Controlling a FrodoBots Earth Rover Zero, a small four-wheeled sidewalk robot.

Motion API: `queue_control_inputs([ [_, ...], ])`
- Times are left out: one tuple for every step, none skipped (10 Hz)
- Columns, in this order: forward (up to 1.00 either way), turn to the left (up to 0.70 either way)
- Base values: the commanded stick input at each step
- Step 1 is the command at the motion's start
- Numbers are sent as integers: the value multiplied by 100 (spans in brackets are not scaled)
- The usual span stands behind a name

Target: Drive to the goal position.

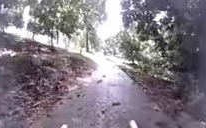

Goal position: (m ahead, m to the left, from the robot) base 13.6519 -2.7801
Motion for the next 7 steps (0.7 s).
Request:
queue_control_inputs([
  [85, -34],
  [85, -34],
  [85, -31],
  [85, -10],
  [85, 0],
  [85, 0],
  [85, 0],
])
